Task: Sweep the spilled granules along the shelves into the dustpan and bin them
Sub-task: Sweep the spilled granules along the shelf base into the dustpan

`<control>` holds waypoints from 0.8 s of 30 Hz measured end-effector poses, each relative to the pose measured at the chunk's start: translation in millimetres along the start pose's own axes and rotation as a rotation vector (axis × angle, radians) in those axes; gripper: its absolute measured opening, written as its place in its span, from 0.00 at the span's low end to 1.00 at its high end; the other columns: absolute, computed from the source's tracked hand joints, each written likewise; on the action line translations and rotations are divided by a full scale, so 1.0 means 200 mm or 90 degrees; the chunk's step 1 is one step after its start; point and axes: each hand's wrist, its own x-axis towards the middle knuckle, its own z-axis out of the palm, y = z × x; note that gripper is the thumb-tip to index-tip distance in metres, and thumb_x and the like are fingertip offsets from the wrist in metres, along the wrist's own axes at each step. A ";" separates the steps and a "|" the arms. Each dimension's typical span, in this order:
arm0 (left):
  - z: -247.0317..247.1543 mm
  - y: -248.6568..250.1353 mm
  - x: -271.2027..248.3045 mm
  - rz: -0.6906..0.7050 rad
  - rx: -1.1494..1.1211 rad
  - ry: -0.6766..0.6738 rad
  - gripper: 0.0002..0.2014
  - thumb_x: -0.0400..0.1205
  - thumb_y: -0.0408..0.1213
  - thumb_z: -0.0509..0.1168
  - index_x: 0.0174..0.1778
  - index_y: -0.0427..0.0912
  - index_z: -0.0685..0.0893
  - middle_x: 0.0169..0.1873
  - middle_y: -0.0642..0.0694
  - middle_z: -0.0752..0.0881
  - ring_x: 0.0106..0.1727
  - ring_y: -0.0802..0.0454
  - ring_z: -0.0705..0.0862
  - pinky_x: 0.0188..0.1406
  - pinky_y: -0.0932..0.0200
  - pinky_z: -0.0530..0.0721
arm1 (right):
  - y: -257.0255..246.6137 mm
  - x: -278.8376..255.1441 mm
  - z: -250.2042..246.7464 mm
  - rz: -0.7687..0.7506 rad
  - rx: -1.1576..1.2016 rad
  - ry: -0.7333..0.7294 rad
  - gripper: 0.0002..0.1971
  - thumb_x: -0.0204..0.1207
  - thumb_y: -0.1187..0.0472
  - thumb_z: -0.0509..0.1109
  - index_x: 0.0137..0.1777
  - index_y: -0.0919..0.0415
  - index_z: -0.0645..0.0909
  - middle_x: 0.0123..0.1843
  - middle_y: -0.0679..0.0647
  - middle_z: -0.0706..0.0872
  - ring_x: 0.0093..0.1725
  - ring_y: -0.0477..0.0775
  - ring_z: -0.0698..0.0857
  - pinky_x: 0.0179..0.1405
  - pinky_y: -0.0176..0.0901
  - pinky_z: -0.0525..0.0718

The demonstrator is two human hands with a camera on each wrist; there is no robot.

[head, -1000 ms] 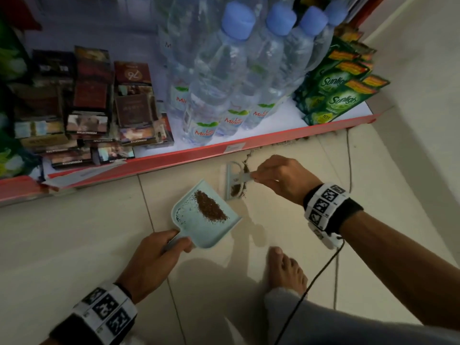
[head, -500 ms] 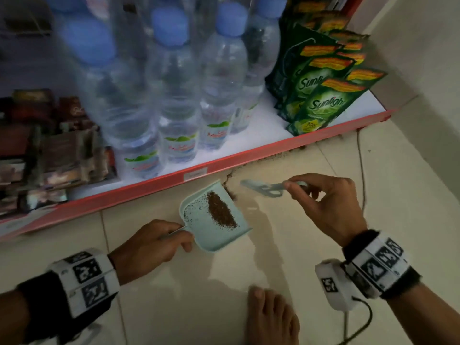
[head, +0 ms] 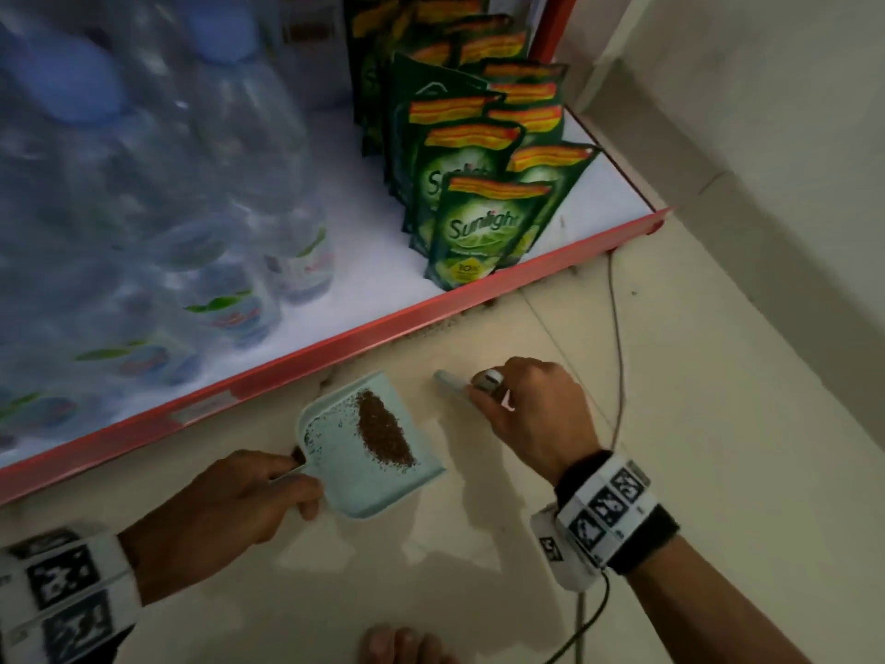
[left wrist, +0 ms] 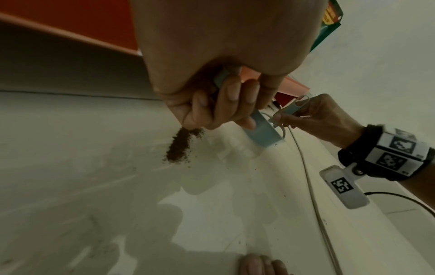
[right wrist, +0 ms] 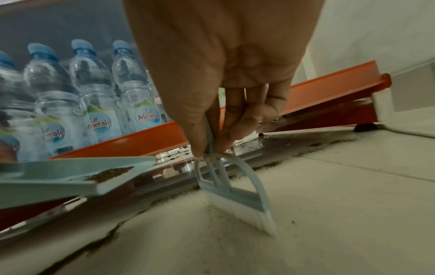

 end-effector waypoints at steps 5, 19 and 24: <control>0.18 0.04 0.12 -0.003 -0.067 -0.021 0.14 0.83 0.41 0.68 0.32 0.40 0.88 0.18 0.49 0.66 0.18 0.55 0.65 0.17 0.65 0.63 | 0.18 0.05 -0.06 0.074 0.051 -0.042 0.09 0.77 0.48 0.74 0.44 0.52 0.89 0.45 0.49 0.87 0.44 0.55 0.85 0.39 0.49 0.83; 0.38 0.36 0.56 0.093 -0.087 0.039 0.21 0.71 0.54 0.63 0.35 0.38 0.87 0.15 0.55 0.69 0.15 0.60 0.66 0.22 0.62 0.62 | 0.87 0.67 -0.05 0.347 -0.211 0.140 0.17 0.83 0.49 0.63 0.53 0.64 0.85 0.47 0.70 0.86 0.44 0.74 0.84 0.35 0.51 0.70; 0.41 0.33 0.58 0.094 -0.075 0.043 0.19 0.71 0.57 0.62 0.35 0.43 0.88 0.14 0.55 0.70 0.17 0.60 0.67 0.24 0.59 0.66 | 0.87 0.65 -0.04 0.297 -0.237 0.044 0.13 0.83 0.53 0.63 0.56 0.58 0.86 0.45 0.69 0.86 0.40 0.69 0.82 0.35 0.49 0.70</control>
